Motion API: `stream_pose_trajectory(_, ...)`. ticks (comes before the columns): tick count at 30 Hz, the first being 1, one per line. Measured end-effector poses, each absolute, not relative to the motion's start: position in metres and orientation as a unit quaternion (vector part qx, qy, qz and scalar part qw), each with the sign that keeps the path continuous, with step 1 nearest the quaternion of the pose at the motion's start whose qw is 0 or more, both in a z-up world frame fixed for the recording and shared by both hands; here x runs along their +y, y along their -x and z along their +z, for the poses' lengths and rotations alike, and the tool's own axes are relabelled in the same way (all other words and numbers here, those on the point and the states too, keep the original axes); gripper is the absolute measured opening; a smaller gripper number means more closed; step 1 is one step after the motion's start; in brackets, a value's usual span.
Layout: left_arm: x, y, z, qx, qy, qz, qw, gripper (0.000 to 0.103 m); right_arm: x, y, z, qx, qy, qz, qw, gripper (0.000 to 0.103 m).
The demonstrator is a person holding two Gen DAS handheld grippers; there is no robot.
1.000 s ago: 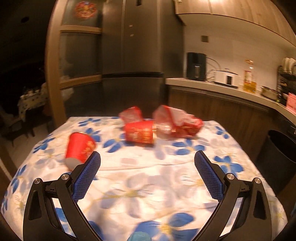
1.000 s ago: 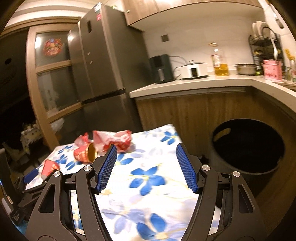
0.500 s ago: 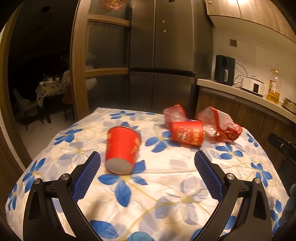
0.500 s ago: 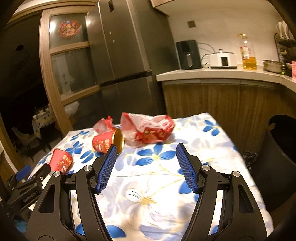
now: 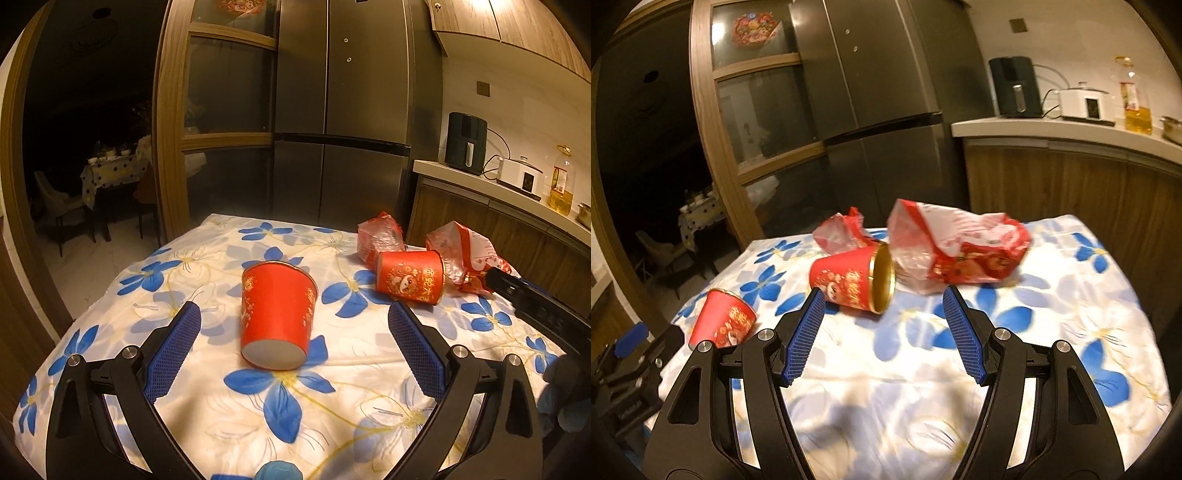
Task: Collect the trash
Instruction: 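Grasp the upright red cup with the left tool while the right tool grasps the tipped red cup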
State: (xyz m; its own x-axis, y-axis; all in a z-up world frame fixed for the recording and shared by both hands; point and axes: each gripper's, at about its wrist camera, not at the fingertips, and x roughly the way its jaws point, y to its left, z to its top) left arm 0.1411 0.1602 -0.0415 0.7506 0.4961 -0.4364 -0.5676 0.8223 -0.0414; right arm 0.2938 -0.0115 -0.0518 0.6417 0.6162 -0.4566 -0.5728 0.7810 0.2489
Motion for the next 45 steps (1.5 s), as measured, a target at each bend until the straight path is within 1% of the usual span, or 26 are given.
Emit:
stream_pose_trajectory(4,0.169,-0.147,-0.045,0.212,0.089,0.286,0.93,0.097,0.008,-0.31,-0.059,0.281,-0.043,0.344,0.895,0.065)
stream_pose_trajectory(7,0.176,-0.151,-0.047,0.215,0.093,0.286,0.929,0.097,0.019,-0.323,-0.067,0.297,-0.045,0.351,0.887,0.064)
stream_pose_trajectory(10,0.182,-0.155,-0.049,0.219,0.102,0.284,0.928,0.097,0.028,-0.334,-0.076,0.312,-0.046,0.353,0.881,0.059)
stream_pose_trajectory(15,0.191,-0.16,-0.052,0.228,0.114,0.279,0.926,0.097,0.04,-0.349,-0.084,0.335,-0.058,0.375,0.863,0.048)
stream_pose_trajectory(19,0.194,-0.166,-0.054,0.234,0.115,0.276,0.925,0.097,0.046,-0.352,-0.086,0.34,-0.062,0.392,0.853,0.041)
stream_pose_trajectory(21,0.195,-0.17,-0.055,0.24,0.115,0.271,0.925,0.097,0.05,-0.352,-0.087,0.344,-0.058,0.399,0.848,0.035)
stream_pose_trajectory(27,0.204,-0.18,-0.06,0.26,0.12,0.265,0.921,0.097,0.051,-0.349,-0.086,0.34,-0.055,0.413,0.843,0.022)
stream_pose_trajectory(31,0.214,-0.187,-0.069,0.285,0.142,0.263,0.911,0.097,0.053,-0.346,-0.084,0.334,-0.047,0.422,0.842,0.018)
stream_pose_trajectory(35,0.215,-0.189,-0.074,0.294,0.146,0.265,0.907,0.097,0.055,-0.34,-0.081,0.325,-0.036,0.427,0.843,0.004)
stream_pose_trajectory(41,0.217,-0.19,-0.077,0.301,0.152,0.266,0.903,0.096,0.05,-0.332,-0.076,0.31,-0.037,0.429,0.848,0.003)
stream_pose_trajectory(45,0.221,-0.192,-0.08,0.309,0.157,0.266,0.9,0.092,0.039,-0.319,-0.069,0.297,-0.042,0.435,0.849,0.003)
